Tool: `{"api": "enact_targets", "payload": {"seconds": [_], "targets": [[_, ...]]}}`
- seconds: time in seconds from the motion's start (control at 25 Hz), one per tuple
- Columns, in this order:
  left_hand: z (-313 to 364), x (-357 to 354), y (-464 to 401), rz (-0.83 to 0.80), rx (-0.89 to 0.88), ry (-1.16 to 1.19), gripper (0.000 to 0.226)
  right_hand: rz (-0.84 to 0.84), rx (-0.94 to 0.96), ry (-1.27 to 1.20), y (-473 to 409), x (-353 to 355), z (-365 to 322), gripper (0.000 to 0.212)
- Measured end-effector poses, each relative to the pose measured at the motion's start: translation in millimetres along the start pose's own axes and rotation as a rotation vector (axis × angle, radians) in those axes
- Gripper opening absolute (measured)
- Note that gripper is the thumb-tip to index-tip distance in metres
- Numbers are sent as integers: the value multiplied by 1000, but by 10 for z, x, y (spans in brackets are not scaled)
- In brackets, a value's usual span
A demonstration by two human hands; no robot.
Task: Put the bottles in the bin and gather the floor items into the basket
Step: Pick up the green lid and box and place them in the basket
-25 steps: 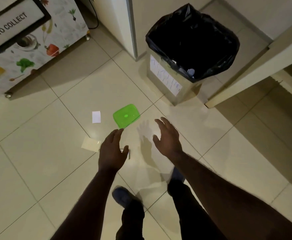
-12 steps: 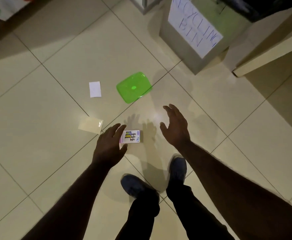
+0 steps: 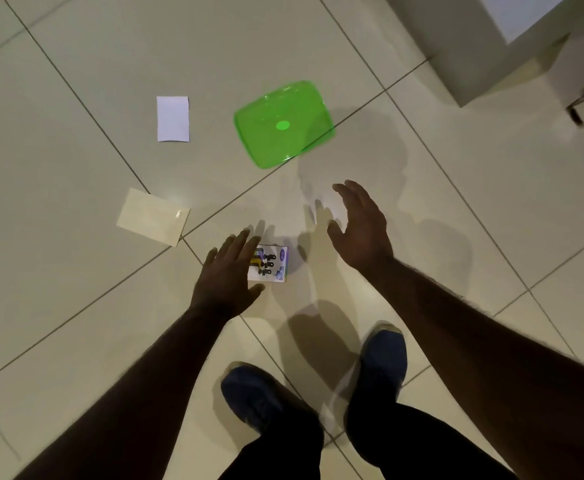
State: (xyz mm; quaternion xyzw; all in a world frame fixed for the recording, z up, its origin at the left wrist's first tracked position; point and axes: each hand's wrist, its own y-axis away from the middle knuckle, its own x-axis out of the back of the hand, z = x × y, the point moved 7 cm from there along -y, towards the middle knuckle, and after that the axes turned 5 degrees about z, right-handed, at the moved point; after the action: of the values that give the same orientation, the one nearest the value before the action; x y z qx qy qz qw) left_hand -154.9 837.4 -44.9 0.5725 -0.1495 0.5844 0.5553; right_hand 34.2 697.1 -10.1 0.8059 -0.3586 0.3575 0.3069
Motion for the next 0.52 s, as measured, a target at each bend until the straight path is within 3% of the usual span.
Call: {"api": "enact_targets", "payload": {"seconds": [0.24, 0.32, 0.44, 0.52], "targets": [[-276, -708, -394, -64, 19, -126, 112, -46, 39, 49, -355, -617, 344, 63], [-366, -858, -430, -56, 32, -145, 108, -53, 54, 57, -424, -760, 398, 64], [-464, -926, -407, 51, 24, -151, 90, -56, 65, 62, -492, -931, 432, 65], [-535, -862, -398, 174, 11, -139, 91, -49, 75, 71, -620, -990, 451, 64]]}}
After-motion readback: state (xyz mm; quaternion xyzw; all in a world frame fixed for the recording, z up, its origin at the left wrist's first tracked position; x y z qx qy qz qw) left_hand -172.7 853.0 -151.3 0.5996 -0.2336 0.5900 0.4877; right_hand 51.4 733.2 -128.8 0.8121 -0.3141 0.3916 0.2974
